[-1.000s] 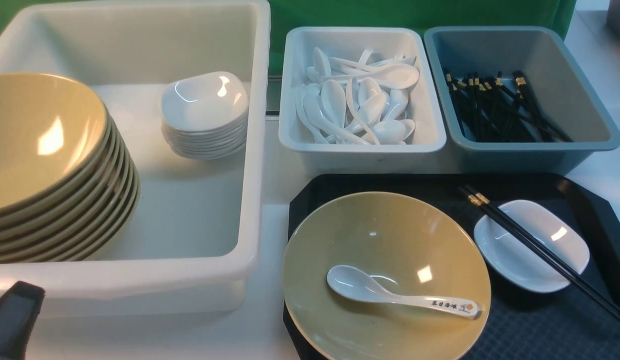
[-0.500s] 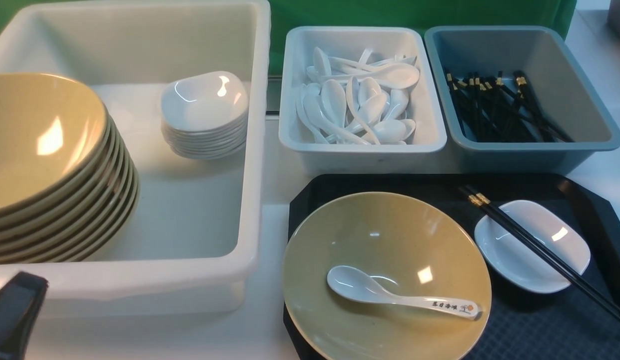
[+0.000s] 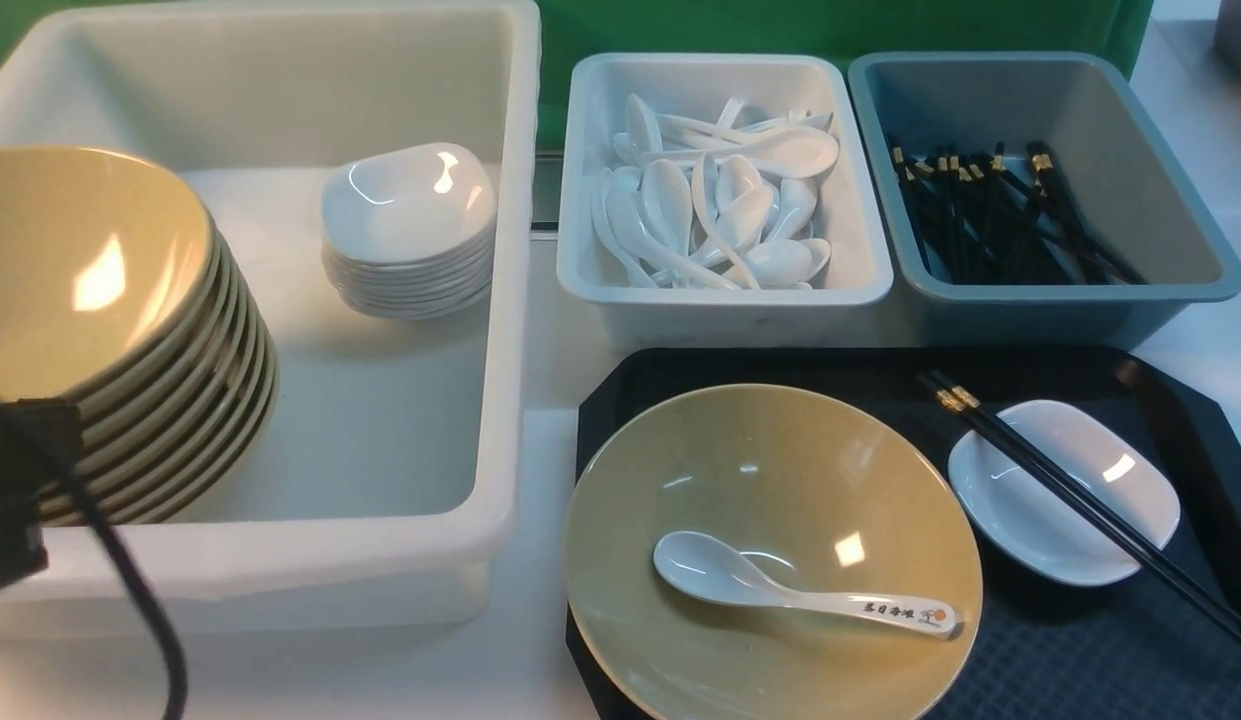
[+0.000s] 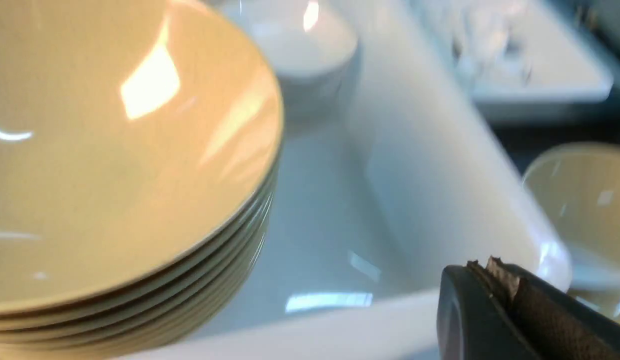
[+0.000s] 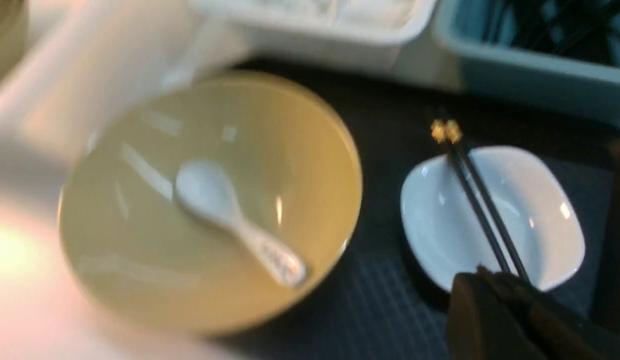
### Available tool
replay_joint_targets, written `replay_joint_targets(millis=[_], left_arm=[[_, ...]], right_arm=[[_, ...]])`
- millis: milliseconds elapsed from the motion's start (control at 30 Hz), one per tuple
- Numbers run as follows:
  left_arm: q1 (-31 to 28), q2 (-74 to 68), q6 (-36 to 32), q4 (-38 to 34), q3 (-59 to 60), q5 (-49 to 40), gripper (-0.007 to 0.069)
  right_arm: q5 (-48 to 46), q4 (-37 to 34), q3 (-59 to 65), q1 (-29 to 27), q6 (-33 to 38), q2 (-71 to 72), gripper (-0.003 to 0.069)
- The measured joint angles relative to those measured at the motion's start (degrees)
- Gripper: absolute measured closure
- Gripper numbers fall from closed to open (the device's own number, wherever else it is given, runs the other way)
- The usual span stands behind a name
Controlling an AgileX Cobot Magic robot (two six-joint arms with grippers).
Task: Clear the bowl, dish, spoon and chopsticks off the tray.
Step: Use the right arm to grab the chopsticks
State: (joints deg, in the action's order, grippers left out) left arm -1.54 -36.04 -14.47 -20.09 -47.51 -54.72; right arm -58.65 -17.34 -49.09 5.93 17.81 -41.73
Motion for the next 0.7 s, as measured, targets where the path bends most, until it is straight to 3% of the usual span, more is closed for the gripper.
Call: replay_joint_targets(millis=[133, 433, 600, 667, 700], left_arm=[[7.1, -11.4, -1.0, 6.9, -11.2, -11.6, 0.0633], [28.5, -27.9, -3.2, 8.8, -23.7, -12.9, 0.0633], [38.2, -35.5, -5.0, 8.7, -26.5, -8.5, 0.0633], [41.7, -38.5, -6.3, 8.6, -26.6, -7.6, 0.0633], [41.9, -38.5, -6.3, 8.6, -26.6, -7.6, 0.0633]], right_arm=[[-10.8, 0.8, -12.1, 0.3, 6.4, -13.6, 0.0624], [-10.5, 4.2, -16.3, 0.3, 9.8, -30.6, 0.0589], [-9.0, 4.8, -16.3, 0.3, 11.8, -38.4, 0.0465], [-7.8, 6.1, -16.3, 0.3, 12.1, -42.0, 0.0362], [-7.7, 6.1, -16.3, 0.3, 12.1, -42.3, 0.0354]])
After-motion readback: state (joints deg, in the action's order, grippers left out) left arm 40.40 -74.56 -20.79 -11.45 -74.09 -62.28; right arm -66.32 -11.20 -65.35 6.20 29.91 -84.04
